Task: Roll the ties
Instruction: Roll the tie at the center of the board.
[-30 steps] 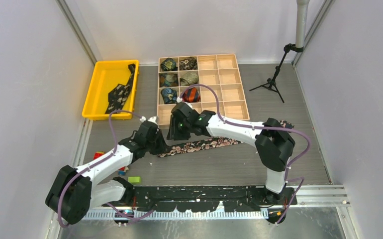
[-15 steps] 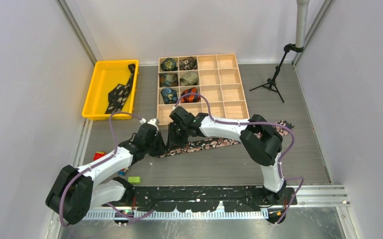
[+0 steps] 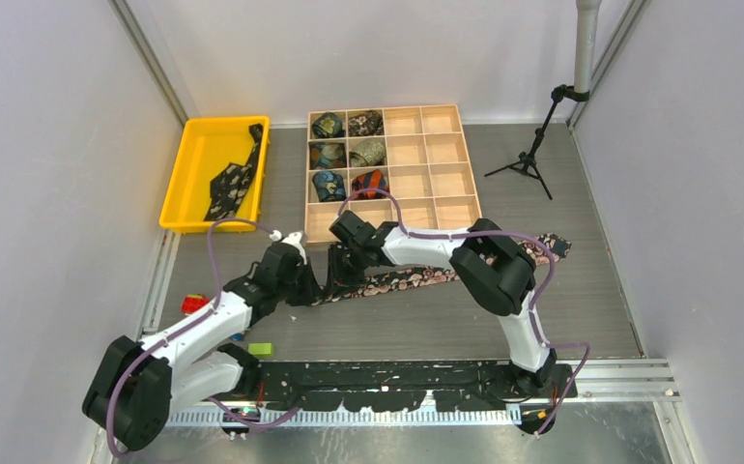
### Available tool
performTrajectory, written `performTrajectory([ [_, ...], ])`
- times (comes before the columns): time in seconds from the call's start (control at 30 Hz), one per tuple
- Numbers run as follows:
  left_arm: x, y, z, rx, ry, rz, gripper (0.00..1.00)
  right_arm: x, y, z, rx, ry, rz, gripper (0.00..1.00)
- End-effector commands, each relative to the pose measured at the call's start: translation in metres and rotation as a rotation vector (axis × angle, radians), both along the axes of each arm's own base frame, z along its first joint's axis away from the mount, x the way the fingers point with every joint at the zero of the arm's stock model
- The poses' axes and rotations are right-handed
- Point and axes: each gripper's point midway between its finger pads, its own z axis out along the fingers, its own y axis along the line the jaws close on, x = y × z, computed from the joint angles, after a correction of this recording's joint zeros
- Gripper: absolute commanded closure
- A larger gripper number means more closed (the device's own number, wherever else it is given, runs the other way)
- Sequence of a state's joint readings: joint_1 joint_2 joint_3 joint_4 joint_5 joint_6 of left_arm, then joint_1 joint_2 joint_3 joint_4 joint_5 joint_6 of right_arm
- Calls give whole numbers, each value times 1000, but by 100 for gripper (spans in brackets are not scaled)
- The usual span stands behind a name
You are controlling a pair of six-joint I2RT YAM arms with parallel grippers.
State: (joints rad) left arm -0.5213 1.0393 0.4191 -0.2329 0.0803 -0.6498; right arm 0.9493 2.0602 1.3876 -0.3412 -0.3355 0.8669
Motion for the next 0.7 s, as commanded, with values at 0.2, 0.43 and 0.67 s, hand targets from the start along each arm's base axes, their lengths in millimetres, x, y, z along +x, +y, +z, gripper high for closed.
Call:
performTrajectory([
  [0.2, 5, -22, 53, -125, -91, -64, 100, 12, 27, 15, 126, -53, 17, 71],
  [0.43, 13, 35, 51, 142, -106, 118, 100, 13, 27, 16, 131, -57, 17, 72],
  [0.67, 17, 40, 24, 211, -26, 136, 100, 14, 29, 26, 145, -66, 25, 72],
])
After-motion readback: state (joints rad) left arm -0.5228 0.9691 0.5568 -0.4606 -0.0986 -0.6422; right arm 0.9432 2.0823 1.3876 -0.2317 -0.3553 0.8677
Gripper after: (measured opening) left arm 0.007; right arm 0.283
